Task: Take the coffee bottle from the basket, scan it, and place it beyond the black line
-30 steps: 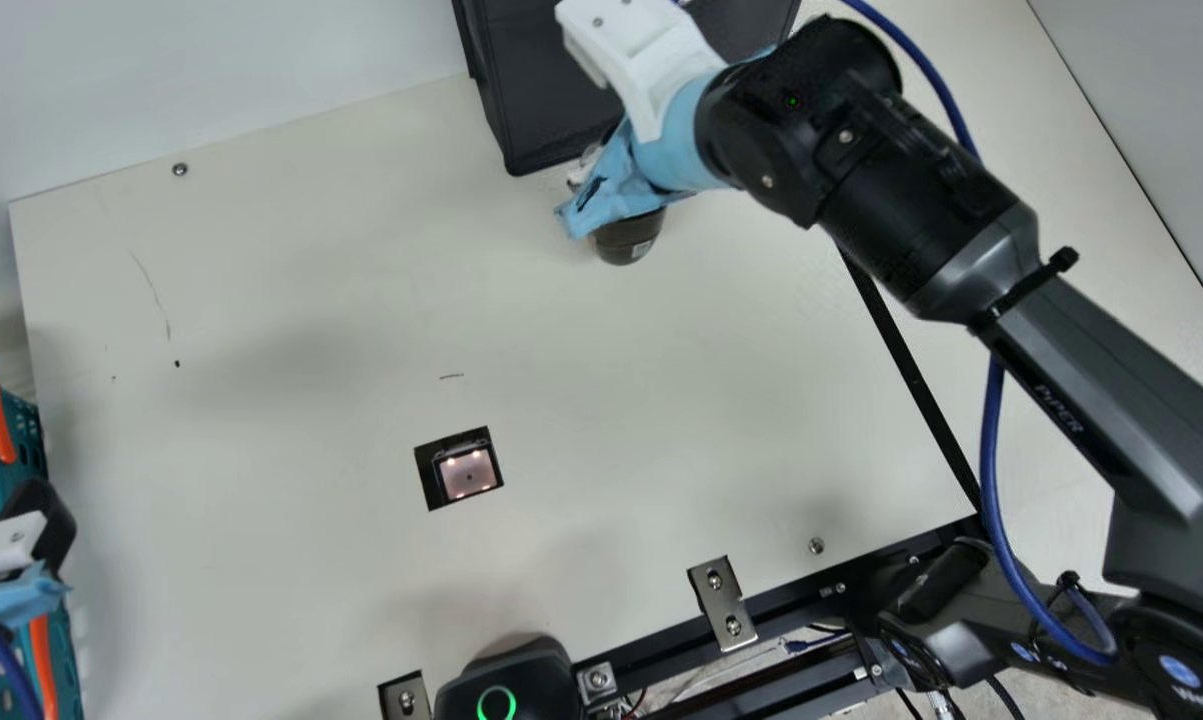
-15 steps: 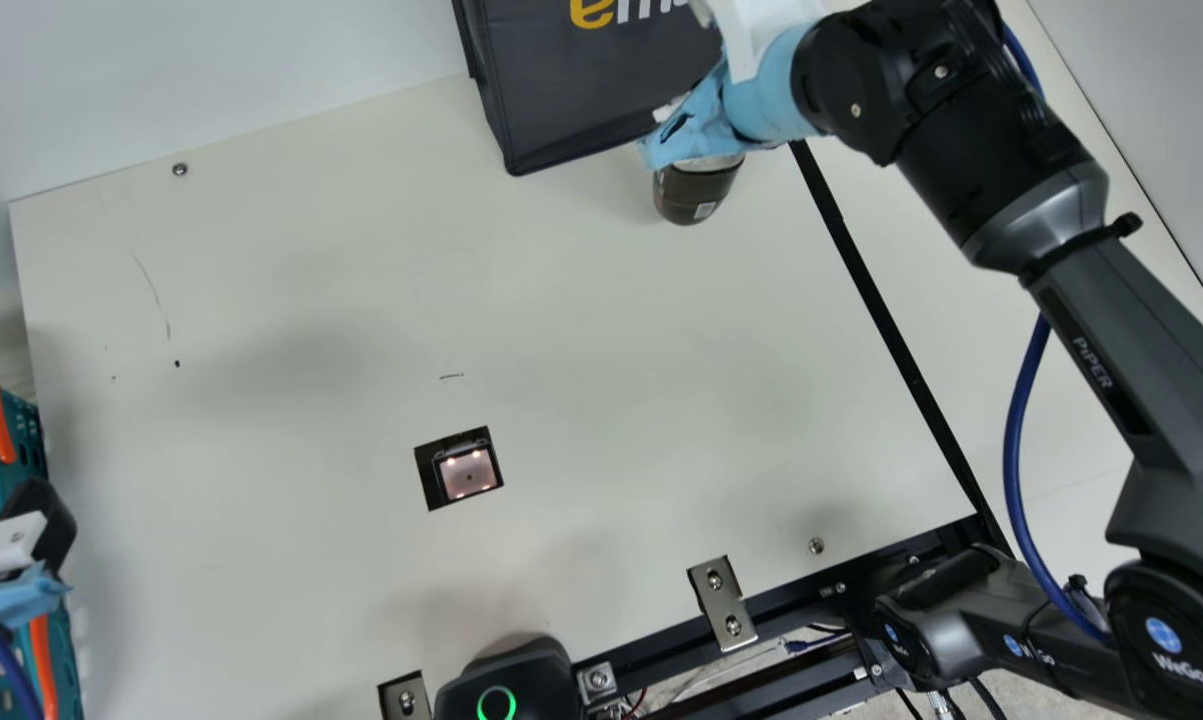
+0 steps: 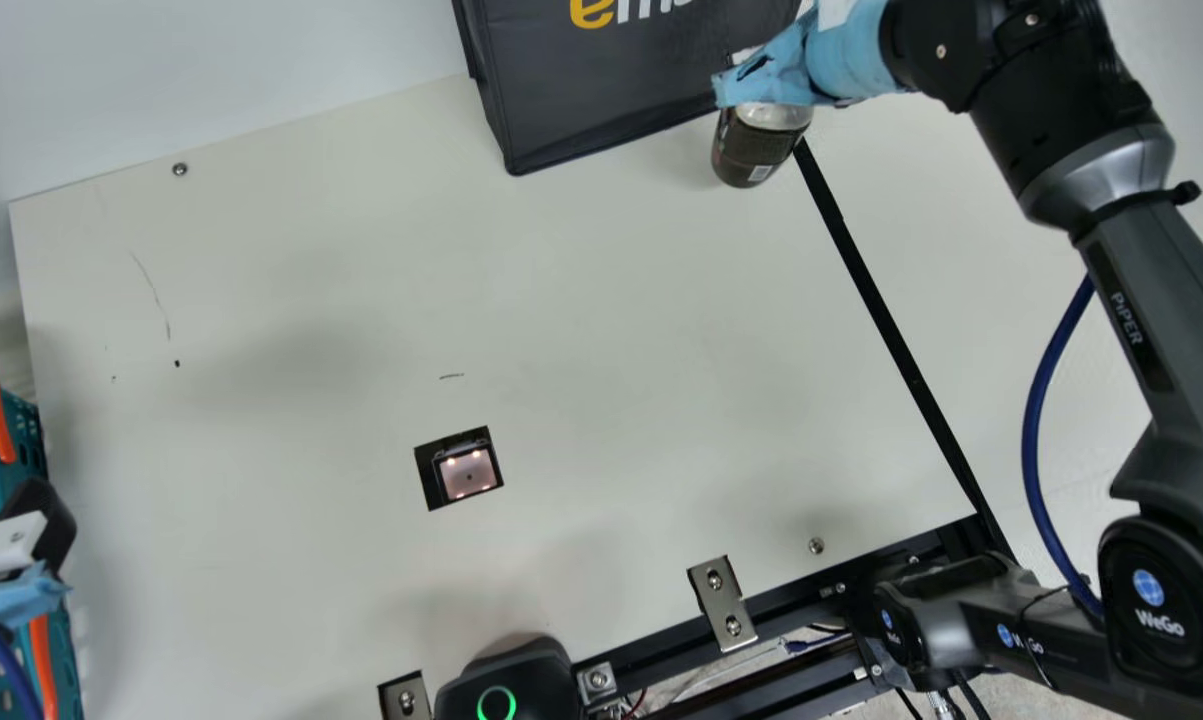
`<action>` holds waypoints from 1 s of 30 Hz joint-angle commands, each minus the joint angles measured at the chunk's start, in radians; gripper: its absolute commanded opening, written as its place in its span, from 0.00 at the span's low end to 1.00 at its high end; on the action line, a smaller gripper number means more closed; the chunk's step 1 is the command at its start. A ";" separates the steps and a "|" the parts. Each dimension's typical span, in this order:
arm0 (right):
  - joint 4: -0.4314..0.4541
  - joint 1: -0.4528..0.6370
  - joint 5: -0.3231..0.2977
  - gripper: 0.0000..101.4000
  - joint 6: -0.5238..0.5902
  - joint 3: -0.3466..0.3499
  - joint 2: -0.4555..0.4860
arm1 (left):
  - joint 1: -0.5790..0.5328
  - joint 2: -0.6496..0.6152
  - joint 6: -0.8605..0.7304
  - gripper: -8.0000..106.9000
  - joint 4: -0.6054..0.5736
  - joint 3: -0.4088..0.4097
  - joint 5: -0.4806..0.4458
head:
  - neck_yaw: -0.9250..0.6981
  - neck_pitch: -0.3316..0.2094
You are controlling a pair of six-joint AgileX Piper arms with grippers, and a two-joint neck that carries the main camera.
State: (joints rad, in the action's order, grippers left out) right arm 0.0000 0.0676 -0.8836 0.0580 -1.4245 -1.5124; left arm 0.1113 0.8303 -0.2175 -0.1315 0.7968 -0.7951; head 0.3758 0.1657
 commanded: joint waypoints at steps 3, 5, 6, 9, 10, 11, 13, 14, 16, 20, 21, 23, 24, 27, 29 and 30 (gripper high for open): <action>-0.004 0.051 0.005 0.00 0.005 -0.007 -0.010 | 0.000 0.000 0.000 0.85 0.000 0.000 0.000 | 0.001 -0.027; -0.007 0.073 0.008 0.00 0.007 -0.010 -0.015 | 0.000 0.000 0.000 0.85 0.000 0.000 0.000 | 0.001 -0.027; -0.009 0.084 0.010 0.00 0.008 -0.011 -0.018 | 0.000 0.000 0.000 0.85 0.000 0.000 0.000 | 0.001 -0.027; -0.011 0.113 0.016 0.00 0.009 -0.014 -0.027 | 0.000 0.000 0.000 0.85 0.000 0.000 0.000 | 0.001 -0.027; -0.012 0.122 0.018 0.00 0.009 -0.014 -0.030 | 0.000 0.000 0.000 0.85 0.000 0.000 0.000 | 0.001 -0.027; -0.013 0.130 0.020 0.00 0.010 -0.015 -0.033 | 0.000 0.000 0.000 0.85 0.000 0.000 0.000 | 0.001 -0.027; -0.015 0.147 0.024 0.00 0.011 -0.017 -0.039 | 0.000 0.000 0.000 0.85 0.000 0.000 0.000 | 0.001 -0.027; -0.016 0.154 0.026 0.00 0.011 -0.017 -0.042 | 0.000 0.000 0.000 0.85 0.000 0.000 0.000 | 0.001 -0.027; -0.016 0.168 0.030 0.00 0.011 -0.019 -0.050 | 0.000 0.000 0.000 0.85 0.000 0.000 0.000 | 0.001 -0.027; -0.014 0.193 0.037 0.00 0.009 -0.024 -0.067 | 0.000 0.000 0.000 0.85 0.000 0.000 0.000 | 0.001 -0.027; -0.012 0.199 0.039 0.00 0.008 -0.025 -0.072 | 0.000 0.000 0.000 0.85 0.000 0.000 0.000 | 0.001 -0.027; -0.007 0.209 0.043 0.00 0.006 -0.026 -0.081 | 0.000 0.000 0.000 0.85 0.000 0.000 0.000 | 0.001 -0.027; -0.003 0.214 0.045 0.00 0.004 -0.026 -0.085 | 0.000 0.000 0.000 0.85 0.000 0.000 0.000 | 0.001 -0.027; 0.010 0.226 0.052 0.00 -0.004 -0.026 -0.098 | 0.000 0.000 0.000 0.85 0.000 0.000 0.000 | 0.001 -0.027; 0.019 0.233 0.056 0.00 -0.009 -0.025 -0.105 | 0.000 0.000 0.000 0.85 0.000 0.000 0.000 | 0.001 -0.027; 0.022 0.237 0.058 0.00 -0.011 -0.023 -0.108 | 0.000 0.000 0.000 0.85 0.000 0.000 0.000 | 0.001 -0.027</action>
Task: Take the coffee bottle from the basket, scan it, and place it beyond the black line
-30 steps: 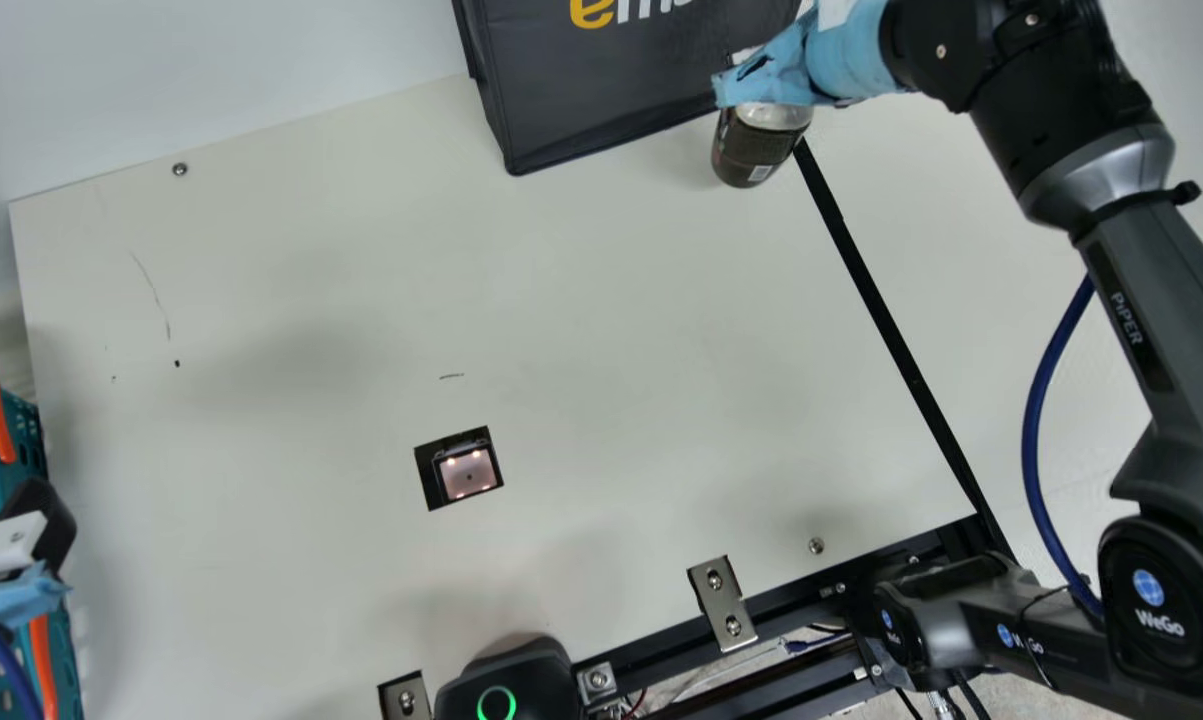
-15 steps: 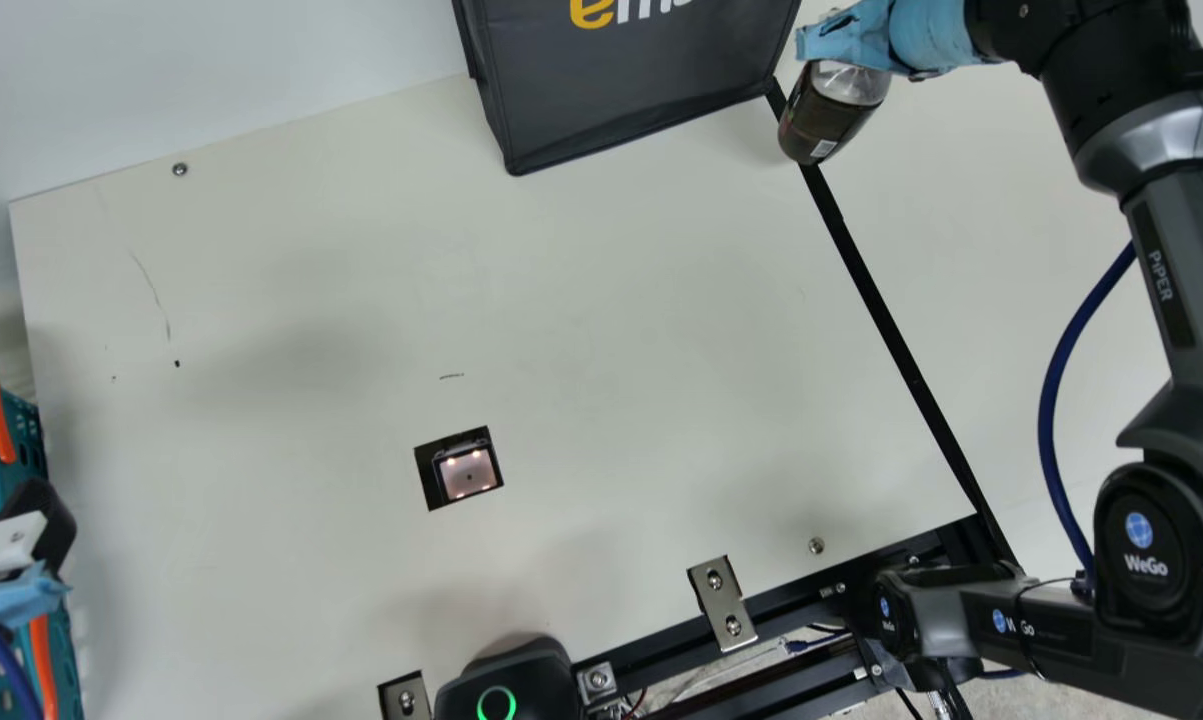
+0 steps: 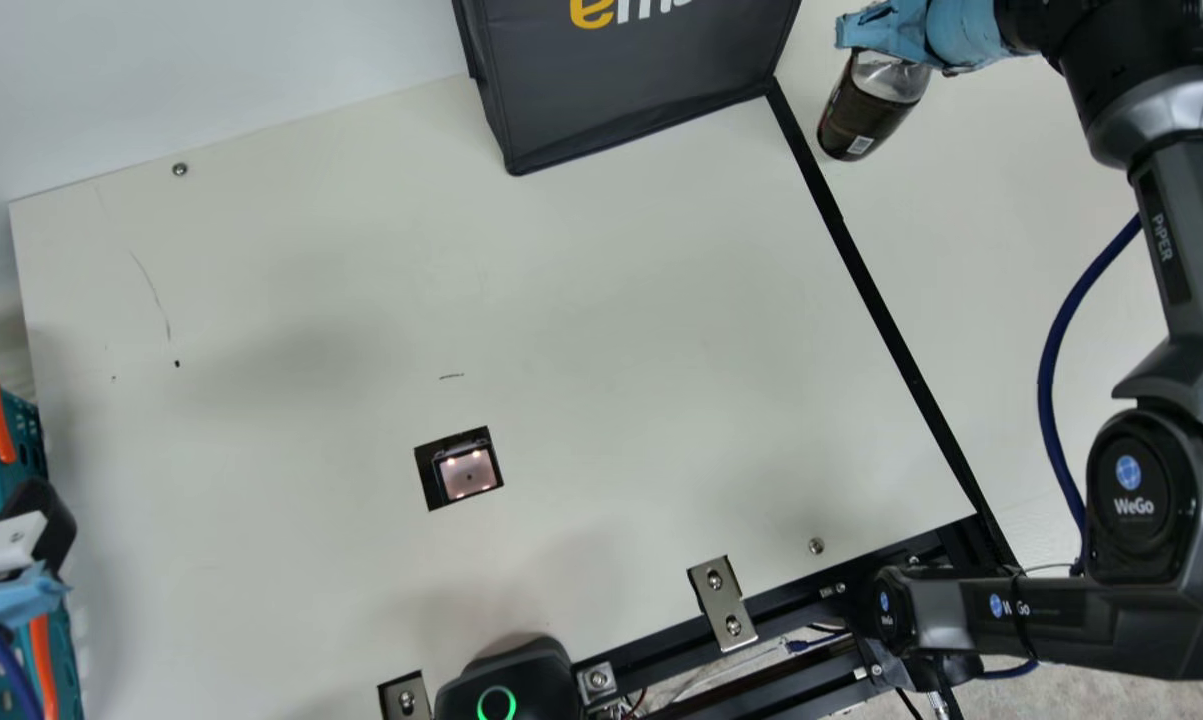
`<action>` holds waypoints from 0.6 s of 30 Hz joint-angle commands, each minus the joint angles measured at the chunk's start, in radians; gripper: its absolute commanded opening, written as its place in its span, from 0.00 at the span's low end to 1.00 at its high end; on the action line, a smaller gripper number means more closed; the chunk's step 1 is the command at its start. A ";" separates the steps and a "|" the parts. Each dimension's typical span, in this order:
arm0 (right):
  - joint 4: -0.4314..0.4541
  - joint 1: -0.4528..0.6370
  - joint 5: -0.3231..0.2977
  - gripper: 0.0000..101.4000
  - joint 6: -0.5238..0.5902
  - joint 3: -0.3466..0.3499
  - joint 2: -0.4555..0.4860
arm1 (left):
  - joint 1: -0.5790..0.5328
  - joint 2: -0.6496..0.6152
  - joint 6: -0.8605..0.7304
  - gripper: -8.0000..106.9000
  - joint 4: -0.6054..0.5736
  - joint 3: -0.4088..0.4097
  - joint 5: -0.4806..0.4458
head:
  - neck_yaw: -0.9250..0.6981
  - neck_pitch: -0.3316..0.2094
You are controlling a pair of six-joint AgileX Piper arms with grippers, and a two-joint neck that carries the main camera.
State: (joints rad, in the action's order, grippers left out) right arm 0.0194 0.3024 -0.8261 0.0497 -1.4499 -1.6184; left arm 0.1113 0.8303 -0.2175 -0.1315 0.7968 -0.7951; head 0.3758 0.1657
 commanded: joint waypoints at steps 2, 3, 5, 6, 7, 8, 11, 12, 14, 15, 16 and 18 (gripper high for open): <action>0.010 0.008 0.006 0.00 -0.008 0.005 -0.008 | 0.000 0.000 0.000 0.85 0.000 0.000 0.000 | 0.001 -0.027; 0.014 0.010 0.008 0.00 -0.011 0.006 -0.011 | 0.000 0.000 0.000 0.85 0.000 0.000 0.000 | 0.001 -0.027; 0.021 0.013 0.014 0.00 -0.016 0.010 -0.017 | 0.000 0.000 0.000 0.85 0.000 0.000 0.000 | 0.001 -0.027; 0.024 0.015 0.017 0.00 -0.018 0.011 -0.020 | 0.000 0.000 0.000 0.85 0.000 0.000 0.000 | 0.001 -0.027; 0.027 0.016 0.019 0.00 -0.020 0.013 -0.023 | 0.000 0.000 0.000 0.85 0.000 0.000 0.000 | 0.001 -0.027; 0.031 0.017 0.021 0.00 -0.022 0.014 -0.026 | 0.000 0.000 0.000 0.85 0.000 0.000 0.000 | 0.001 -0.027; 0.038 0.020 0.028 0.00 -0.028 0.015 -0.035 | 0.000 0.000 0.000 0.85 0.000 0.000 0.000 | 0.001 -0.027; 0.041 0.021 0.031 0.00 -0.029 0.015 -0.038 | 0.000 0.000 0.000 0.85 0.000 0.000 0.000 | 0.001 -0.027; 0.044 0.023 0.035 0.00 -0.033 0.015 -0.043 | 0.000 0.000 0.000 0.85 0.000 0.000 0.000 | 0.001 -0.027; 0.046 0.024 0.037 0.00 -0.034 0.015 -0.046 | 0.000 0.000 0.000 0.85 0.000 0.000 0.000 | 0.001 -0.027; 0.048 0.025 0.039 0.00 -0.036 0.015 -0.048 | 0.000 0.000 0.000 0.85 0.000 0.000 0.000 | 0.001 -0.027; 0.050 0.026 0.041 0.07 -0.038 0.014 -0.052 | 0.000 0.000 0.000 0.85 0.000 0.000 0.000 | 0.001 -0.027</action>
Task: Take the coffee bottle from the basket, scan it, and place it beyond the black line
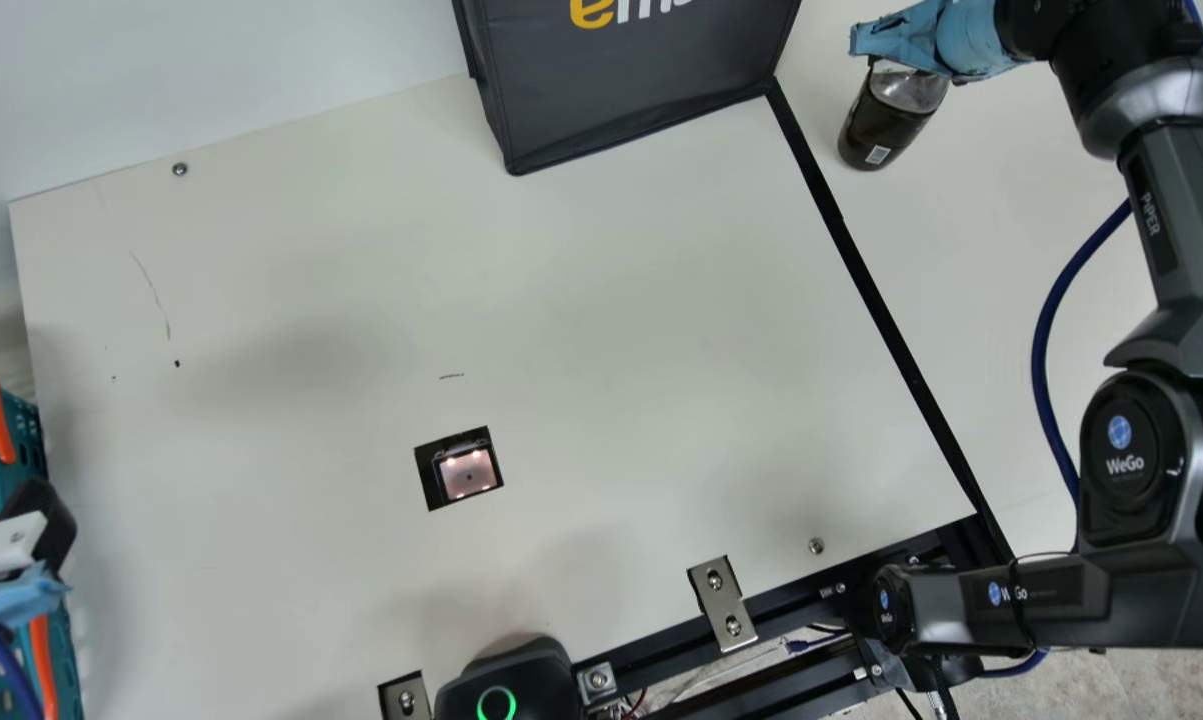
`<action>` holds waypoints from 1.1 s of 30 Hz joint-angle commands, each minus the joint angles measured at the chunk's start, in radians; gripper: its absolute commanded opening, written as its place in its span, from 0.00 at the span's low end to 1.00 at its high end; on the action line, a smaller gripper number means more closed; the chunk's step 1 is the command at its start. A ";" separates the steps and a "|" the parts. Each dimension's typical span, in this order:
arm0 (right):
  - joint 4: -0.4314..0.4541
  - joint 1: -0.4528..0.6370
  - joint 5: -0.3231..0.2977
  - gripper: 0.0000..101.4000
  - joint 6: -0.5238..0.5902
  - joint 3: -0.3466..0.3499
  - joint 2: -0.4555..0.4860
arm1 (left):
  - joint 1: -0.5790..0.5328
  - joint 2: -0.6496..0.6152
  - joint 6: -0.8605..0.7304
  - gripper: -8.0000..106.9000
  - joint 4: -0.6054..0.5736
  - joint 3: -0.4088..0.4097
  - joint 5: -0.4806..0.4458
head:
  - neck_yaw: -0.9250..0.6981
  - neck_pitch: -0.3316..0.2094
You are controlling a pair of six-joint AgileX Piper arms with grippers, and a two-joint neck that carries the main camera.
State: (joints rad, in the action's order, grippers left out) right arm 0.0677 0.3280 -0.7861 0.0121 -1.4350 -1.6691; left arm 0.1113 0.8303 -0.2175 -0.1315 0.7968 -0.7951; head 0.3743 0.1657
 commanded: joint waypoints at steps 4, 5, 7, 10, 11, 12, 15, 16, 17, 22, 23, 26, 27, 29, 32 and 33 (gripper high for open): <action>0.003 0.001 0.004 0.20 -0.003 -0.003 -0.008 | 0.000 0.000 0.000 0.85 0.000 0.000 0.000 | 0.002 -0.027; 0.002 0.001 0.004 0.23 -0.003 -0.003 -0.009 | 0.000 0.000 0.000 0.85 0.000 0.000 0.000 | 0.002 -0.027; 0.001 0.002 0.005 0.30 -0.002 -0.004 -0.010 | 0.000 0.000 0.000 0.85 0.000 0.000 0.000 | 0.002 -0.027; -0.002 0.002 0.006 0.40 -0.001 -0.005 -0.012 | 0.000 0.000 0.000 0.85 0.000 0.000 0.000 | 0.002 -0.027; -0.004 0.003 0.006 0.43 0.000 -0.006 -0.013 | 0.000 0.000 0.000 0.85 0.000 0.000 0.000 | 0.002 -0.027; -0.005 0.003 0.006 0.46 0.000 -0.006 -0.013 | 0.000 0.000 0.000 0.85 0.000 0.000 0.000 | 0.002 -0.027; -0.008 0.004 0.005 0.56 0.002 -0.006 -0.014 | 0.000 0.000 0.000 0.85 0.000 0.000 0.000 | 0.002 -0.027; -0.009 0.004 0.005 0.59 0.002 -0.006 -0.014 | 0.000 0.000 0.000 0.85 0.000 0.000 0.000 | 0.002 -0.027; -0.010 0.004 0.005 0.63 0.002 -0.006 -0.014 | 0.000 0.000 0.000 0.85 0.000 0.000 0.000 | 0.002 -0.027; -0.014 0.005 0.005 0.79 0.005 -0.004 -0.011 | 0.000 0.000 0.000 0.85 0.000 0.000 0.000 | 0.002 -0.027; -0.015 0.006 0.004 0.82 0.005 -0.004 -0.010 | 0.000 0.000 0.000 0.85 0.000 0.000 0.000 | 0.002 -0.027; -0.017 0.006 0.002 0.90 0.006 -0.004 -0.006 | 0.000 0.000 0.000 0.85 0.000 0.000 0.000 | 0.002 -0.027; -0.018 0.006 0.001 0.90 0.007 -0.004 -0.004 | 0.000 0.000 0.000 0.85 0.000 0.000 0.000 | 0.002 -0.027; -0.020 0.006 -0.002 0.90 0.008 -0.005 0.002 | 0.000 0.000 0.000 0.85 0.000 0.000 0.000 | 0.002 -0.027; -0.024 0.004 -0.007 0.90 0.011 -0.006 0.013 | 0.000 0.000 0.000 0.85 0.000 0.000 0.000 | 0.002 -0.027; -0.025 0.004 -0.008 0.90 0.012 -0.006 0.017 | 0.000 0.000 0.000 0.85 0.000 0.000 0.000 | 0.002 -0.027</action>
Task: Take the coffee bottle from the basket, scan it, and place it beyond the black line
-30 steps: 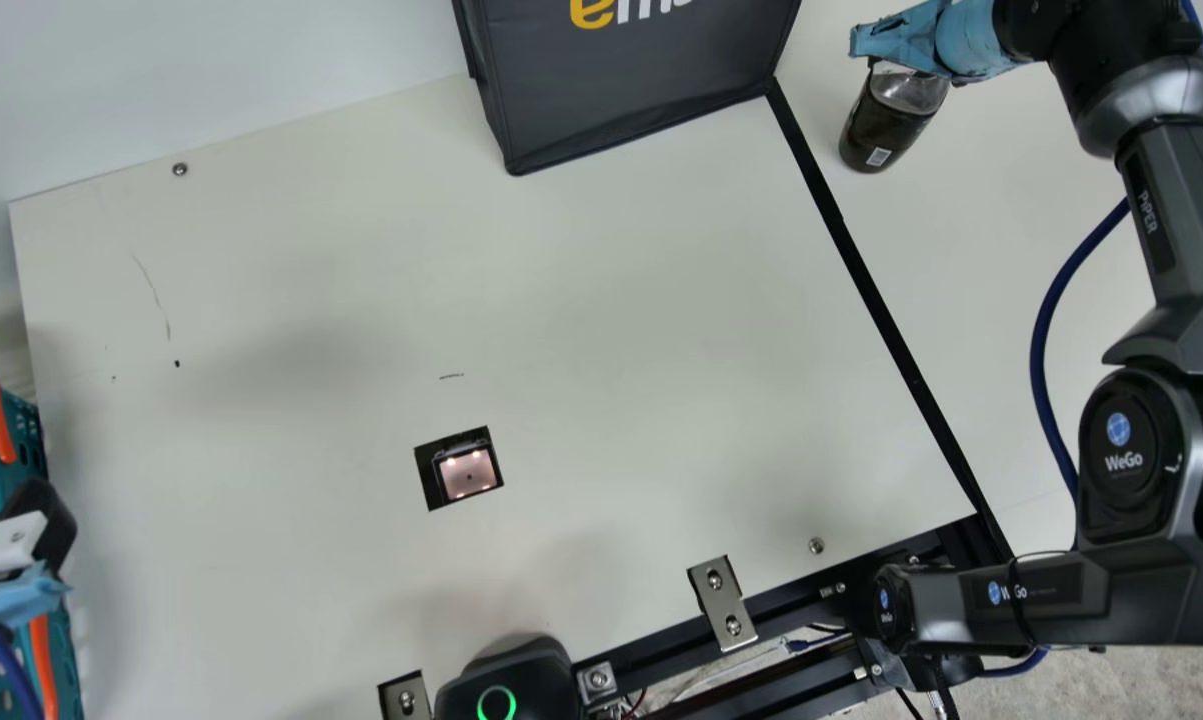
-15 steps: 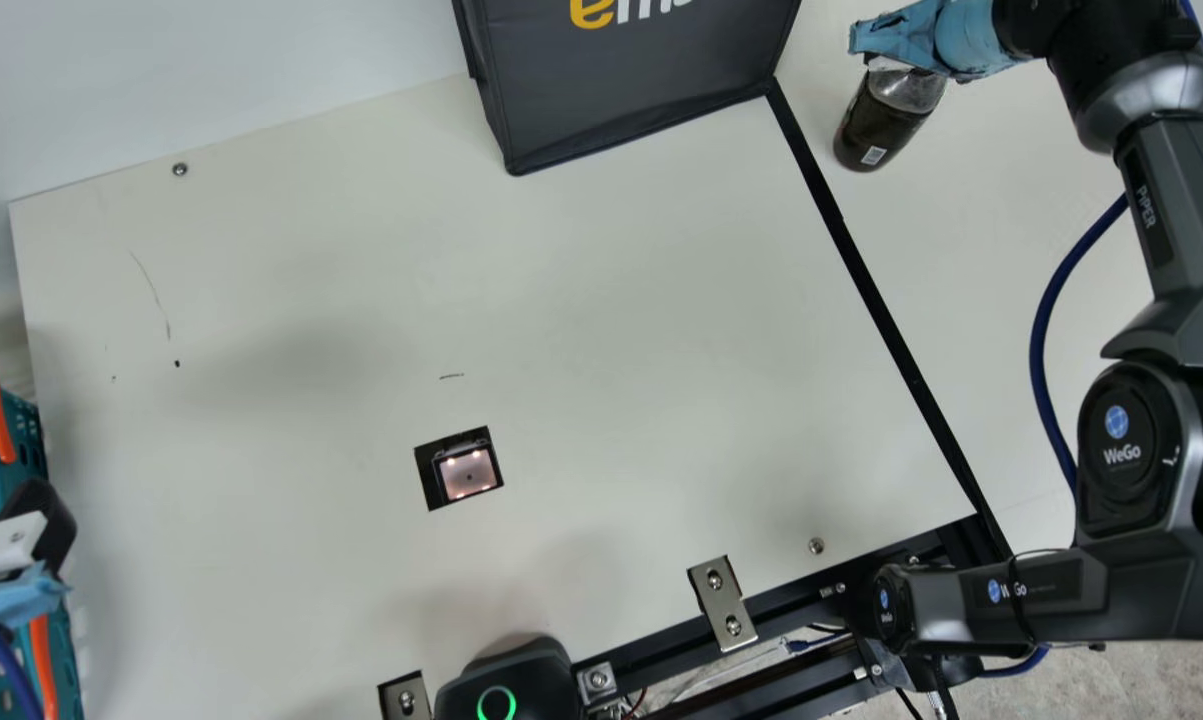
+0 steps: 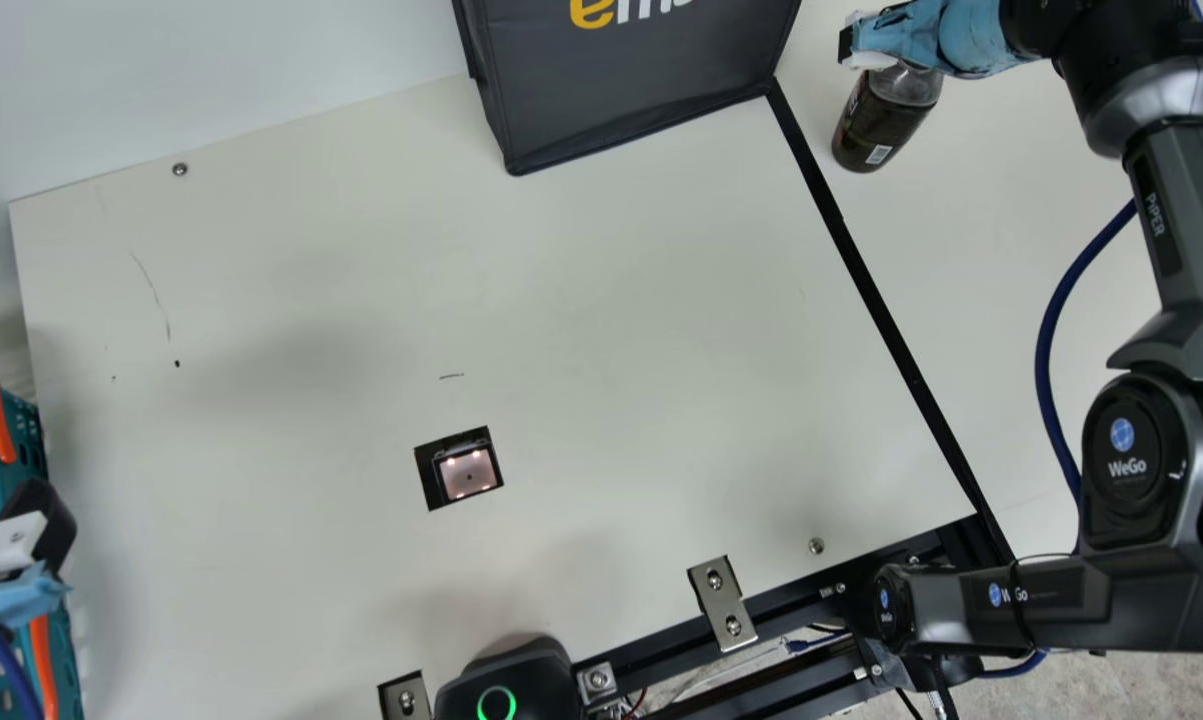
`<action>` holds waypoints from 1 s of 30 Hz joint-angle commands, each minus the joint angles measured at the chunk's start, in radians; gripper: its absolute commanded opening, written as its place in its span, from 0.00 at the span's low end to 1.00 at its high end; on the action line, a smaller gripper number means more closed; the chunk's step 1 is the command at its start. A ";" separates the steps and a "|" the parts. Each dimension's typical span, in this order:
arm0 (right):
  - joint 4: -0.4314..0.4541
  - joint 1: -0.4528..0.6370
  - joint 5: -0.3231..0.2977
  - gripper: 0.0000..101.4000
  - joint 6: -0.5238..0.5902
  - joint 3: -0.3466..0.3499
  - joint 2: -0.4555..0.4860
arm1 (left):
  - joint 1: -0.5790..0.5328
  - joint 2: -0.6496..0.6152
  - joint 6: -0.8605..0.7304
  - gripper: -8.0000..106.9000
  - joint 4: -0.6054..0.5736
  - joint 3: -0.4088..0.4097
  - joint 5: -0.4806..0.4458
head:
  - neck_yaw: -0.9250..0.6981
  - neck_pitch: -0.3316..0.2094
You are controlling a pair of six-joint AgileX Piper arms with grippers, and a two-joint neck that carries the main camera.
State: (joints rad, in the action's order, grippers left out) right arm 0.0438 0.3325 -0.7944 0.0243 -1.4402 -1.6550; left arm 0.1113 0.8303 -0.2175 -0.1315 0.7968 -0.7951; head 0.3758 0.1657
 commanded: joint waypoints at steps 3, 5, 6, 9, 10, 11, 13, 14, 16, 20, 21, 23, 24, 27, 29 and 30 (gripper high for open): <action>-0.003 -0.004 -0.007 0.90 0.000 0.000 0.017 | 0.000 0.000 0.000 0.85 0.000 0.000 0.000 | 0.001 -0.027; -0.006 -0.008 -0.011 0.90 0.001 0.002 0.028 | 0.000 0.000 0.000 0.85 0.000 0.000 0.000 | 0.001 -0.027; -0.007 -0.010 -0.013 0.90 0.002 0.004 0.035 | 0.000 0.000 0.000 0.85 0.000 0.000 0.000 | 0.001 -0.027; -0.013 -0.018 -0.016 0.90 0.007 0.012 0.055 | 0.000 0.000 0.000 0.85 0.000 0.000 0.000 | 0.001 -0.027; -0.015 -0.021 -0.017 0.90 0.009 0.015 0.061 | 0.000 0.000 0.000 0.85 0.000 0.000 0.000 | 0.001 -0.027; -0.017 -0.024 -0.017 0.90 0.011 0.019 0.069 | 0.000 0.000 0.000 0.85 0.000 0.000 0.000 | 0.001 -0.027; -0.021 -0.032 -0.018 0.90 0.014 0.027 0.083 | 0.000 0.000 0.000 0.85 0.000 0.000 0.000 | 0.001 -0.027; -0.023 -0.036 -0.018 0.90 0.016 0.032 0.091 | 0.000 0.000 0.000 0.85 0.000 0.000 0.000 | 0.001 -0.027; -0.027 -0.045 -0.019 0.90 0.019 0.041 0.105 | 0.000 0.000 0.000 0.85 0.000 0.000 0.000 | 0.001 -0.027; -0.034 -0.068 -0.021 0.90 0.024 0.063 0.136 | 0.000 0.000 0.000 0.85 0.000 0.000 0.000 | 0.001 -0.027; -0.035 -0.074 -0.021 0.90 0.025 0.070 0.144 | 0.000 0.000 0.000 0.85 0.000 0.000 0.000 | 0.001 -0.027; -0.036 -0.089 -0.022 0.90 0.024 0.083 0.160 | 0.000 0.000 0.000 0.85 0.000 0.000 0.000 | 0.001 -0.027; -0.036 -0.097 -0.021 0.90 0.023 0.090 0.167 | 0.000 0.000 0.000 0.85 0.000 0.000 0.000 | 0.001 -0.027; -0.035 -0.122 -0.019 0.90 0.019 0.112 0.189 | 0.000 0.000 0.000 0.85 0.000 0.000 0.000 | 0.001 -0.027; -0.033 -0.141 -0.019 0.90 0.013 0.128 0.204 | 0.000 0.000 0.000 0.85 0.000 0.000 0.000 | 0.001 -0.027; -0.031 -0.151 -0.019 0.90 0.009 0.136 0.211 | 0.000 0.000 0.000 0.85 0.000 0.000 0.000 | 0.001 -0.027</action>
State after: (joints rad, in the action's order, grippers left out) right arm 0.0097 0.1913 -0.8152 0.0363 -1.3110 -1.4497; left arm 0.1113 0.8303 -0.2175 -0.1315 0.7968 -0.7951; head 0.3758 0.1657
